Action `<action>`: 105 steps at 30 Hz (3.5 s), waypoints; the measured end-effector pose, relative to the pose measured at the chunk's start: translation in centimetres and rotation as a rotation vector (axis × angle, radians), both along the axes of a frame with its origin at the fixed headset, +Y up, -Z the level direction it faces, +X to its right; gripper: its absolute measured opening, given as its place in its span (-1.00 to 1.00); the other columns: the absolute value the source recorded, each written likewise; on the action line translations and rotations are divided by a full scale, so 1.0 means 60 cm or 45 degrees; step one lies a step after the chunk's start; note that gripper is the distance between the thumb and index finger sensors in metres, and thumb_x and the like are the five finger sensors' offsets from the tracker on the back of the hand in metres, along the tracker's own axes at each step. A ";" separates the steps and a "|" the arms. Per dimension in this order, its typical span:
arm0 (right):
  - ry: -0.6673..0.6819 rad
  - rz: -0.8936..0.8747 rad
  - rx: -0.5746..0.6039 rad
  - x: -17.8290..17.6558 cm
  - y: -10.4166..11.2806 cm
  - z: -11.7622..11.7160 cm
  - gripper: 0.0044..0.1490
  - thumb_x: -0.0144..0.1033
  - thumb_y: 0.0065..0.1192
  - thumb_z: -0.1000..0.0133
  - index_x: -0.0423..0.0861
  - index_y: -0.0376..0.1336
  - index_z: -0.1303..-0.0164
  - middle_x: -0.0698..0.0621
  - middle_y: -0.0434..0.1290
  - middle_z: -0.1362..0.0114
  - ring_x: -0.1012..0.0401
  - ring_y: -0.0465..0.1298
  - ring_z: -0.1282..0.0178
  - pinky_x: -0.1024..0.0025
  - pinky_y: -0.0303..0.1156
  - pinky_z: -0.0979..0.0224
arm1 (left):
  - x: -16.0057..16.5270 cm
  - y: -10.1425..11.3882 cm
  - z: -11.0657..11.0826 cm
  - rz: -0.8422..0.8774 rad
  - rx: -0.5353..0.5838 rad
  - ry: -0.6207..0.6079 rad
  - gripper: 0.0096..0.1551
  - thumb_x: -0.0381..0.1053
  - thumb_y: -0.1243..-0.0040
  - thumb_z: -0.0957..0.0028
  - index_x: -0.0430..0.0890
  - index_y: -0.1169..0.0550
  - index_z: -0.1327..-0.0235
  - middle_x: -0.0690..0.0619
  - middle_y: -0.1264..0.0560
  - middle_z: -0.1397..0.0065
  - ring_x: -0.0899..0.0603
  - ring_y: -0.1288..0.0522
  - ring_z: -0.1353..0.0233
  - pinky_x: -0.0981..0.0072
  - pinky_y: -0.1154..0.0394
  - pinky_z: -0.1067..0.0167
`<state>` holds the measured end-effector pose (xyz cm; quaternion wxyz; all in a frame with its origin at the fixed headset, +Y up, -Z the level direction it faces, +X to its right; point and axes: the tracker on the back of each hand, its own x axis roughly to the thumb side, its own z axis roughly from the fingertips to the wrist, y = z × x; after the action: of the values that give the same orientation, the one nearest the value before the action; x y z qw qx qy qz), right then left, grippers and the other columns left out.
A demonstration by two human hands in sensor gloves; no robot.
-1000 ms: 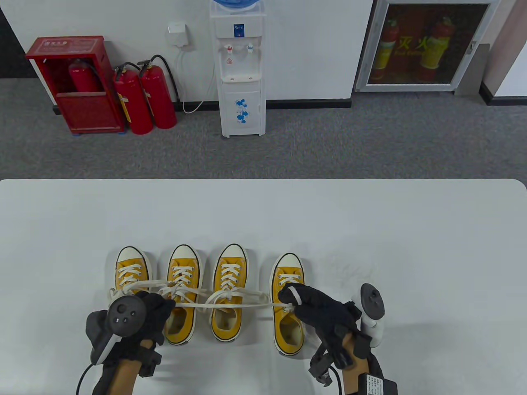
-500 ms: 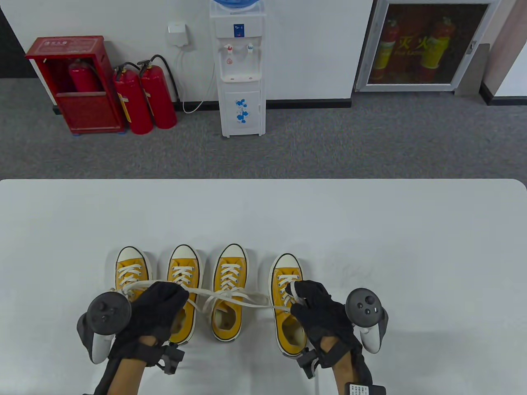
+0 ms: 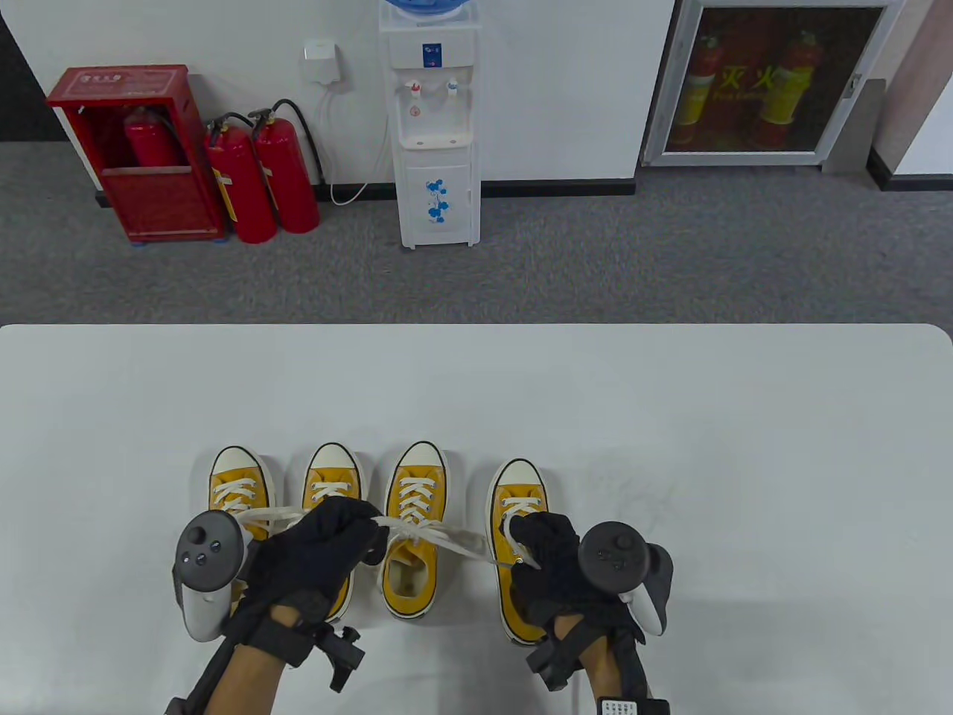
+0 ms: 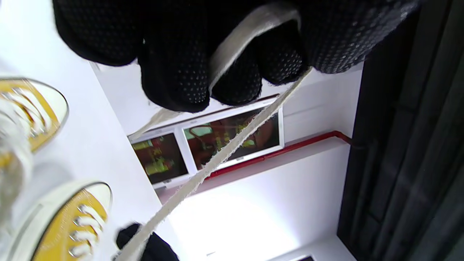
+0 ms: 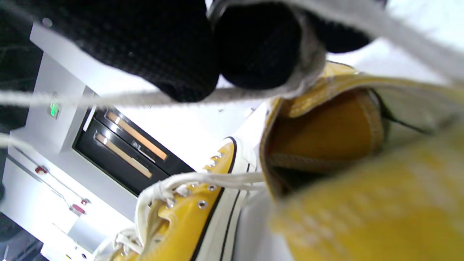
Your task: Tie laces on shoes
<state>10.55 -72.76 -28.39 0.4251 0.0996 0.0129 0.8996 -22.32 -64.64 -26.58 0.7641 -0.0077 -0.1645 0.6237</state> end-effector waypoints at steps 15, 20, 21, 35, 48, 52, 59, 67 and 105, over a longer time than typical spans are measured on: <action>0.089 0.200 0.053 -0.021 0.005 0.014 -0.38 -0.48 0.39 0.04 0.00 0.43 -0.29 -0.05 0.27 -0.43 0.18 0.47 0.00 -0.07 0.30 -0.30 | 0.089 0.004 -0.016 0.291 -0.118 -0.335 -0.63 0.28 -0.28 -0.06 0.15 -0.65 -0.01 0.08 -0.76 -0.24 -0.16 -0.72 -0.01 -0.21 -0.52 -0.19; 0.117 0.209 0.061 -0.022 0.006 0.018 -0.44 -0.51 0.34 0.03 0.03 0.50 -0.20 -0.02 0.27 -0.46 0.17 0.45 -0.02 -0.02 0.31 -0.26 | 0.103 -0.001 -0.031 0.216 -0.098 -0.295 -0.64 0.26 -0.30 -0.05 0.09 -0.66 0.03 0.11 -0.70 -0.38 -0.17 -0.70 -0.12 -0.23 -0.48 -0.23; 0.125 0.204 0.061 -0.021 0.007 0.018 -0.44 -0.51 0.34 0.04 0.04 0.51 -0.18 -0.02 0.27 -0.46 0.17 0.45 -0.03 -0.02 0.31 -0.26 | 0.105 -0.002 -0.034 0.205 -0.100 -0.298 -0.64 0.26 -0.30 -0.06 0.10 -0.65 0.02 0.12 -0.68 -0.41 -0.17 -0.69 -0.15 -0.23 -0.48 -0.24; 0.191 -0.111 -0.041 0.008 0.005 0.018 -0.49 -0.59 0.30 0.07 0.11 0.65 0.11 0.02 0.36 -0.43 0.14 0.44 -0.09 -0.05 0.27 -0.30 | 0.134 -0.077 -0.084 -0.113 -0.238 -0.212 -0.63 0.25 -0.29 -0.07 0.04 -0.63 0.05 0.10 -0.56 -0.54 -0.20 -0.66 -0.19 -0.23 -0.46 -0.24; 0.159 -0.521 -0.166 0.047 -0.015 0.008 -0.50 -0.58 0.30 0.06 0.11 0.65 0.11 0.01 0.33 -0.45 0.15 0.44 -0.11 -0.06 0.26 -0.32 | 0.163 -0.145 -0.083 -0.194 -0.364 -0.257 -0.60 0.25 -0.18 -0.11 0.05 -0.61 -0.03 -0.02 -0.61 -0.50 -0.20 -0.67 -0.19 -0.22 -0.48 -0.23; 0.156 -0.622 -0.185 0.052 -0.024 0.006 -0.49 -0.55 0.30 0.05 0.12 0.61 0.02 0.01 0.24 -0.56 0.15 0.45 -0.12 -0.05 0.27 -0.32 | 0.171 -0.156 -0.077 -0.171 -0.386 -0.278 -0.59 0.25 -0.17 -0.11 0.05 -0.60 -0.04 -0.01 -0.61 -0.49 -0.20 -0.67 -0.21 -0.24 -0.47 -0.24; 0.140 -0.840 -0.208 0.060 -0.031 0.006 -0.45 -0.52 0.30 0.02 0.13 0.55 -0.12 0.04 0.20 -0.64 0.13 0.47 -0.14 -0.05 0.29 -0.31 | 0.171 -0.169 -0.071 -0.245 -0.386 -0.288 -0.60 0.23 -0.19 -0.10 0.02 -0.61 -0.02 -0.01 -0.59 -0.50 -0.23 -0.66 -0.23 -0.26 -0.48 -0.24; 0.119 -0.847 -0.205 0.063 -0.031 0.006 -0.44 -0.49 0.31 0.01 0.11 0.52 -0.18 0.04 0.24 -0.62 0.13 0.49 -0.13 -0.04 0.31 -0.30 | 0.190 -0.155 -0.060 -0.461 -0.294 -0.306 -0.61 0.27 -0.18 -0.10 0.01 -0.68 0.13 0.00 -0.72 -0.23 -0.23 -0.69 -0.07 -0.26 -0.49 -0.19; -0.326 -0.448 0.035 0.110 0.002 0.026 -0.45 -0.23 0.49 0.03 -0.07 0.50 -0.18 -0.01 0.66 -0.09 0.14 0.59 0.17 -0.07 0.35 -0.22 | 0.184 -0.119 -0.038 -0.821 -0.026 -0.070 -0.54 0.36 -0.17 -0.04 0.01 -0.74 0.29 -0.03 -0.79 -0.04 -0.20 -0.72 0.15 -0.21 -0.55 -0.04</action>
<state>17.12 -72.65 -26.83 0.5724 -0.0091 -0.0710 0.8169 -11.29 -71.79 -28.88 0.9175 -0.0839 -0.1679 0.3506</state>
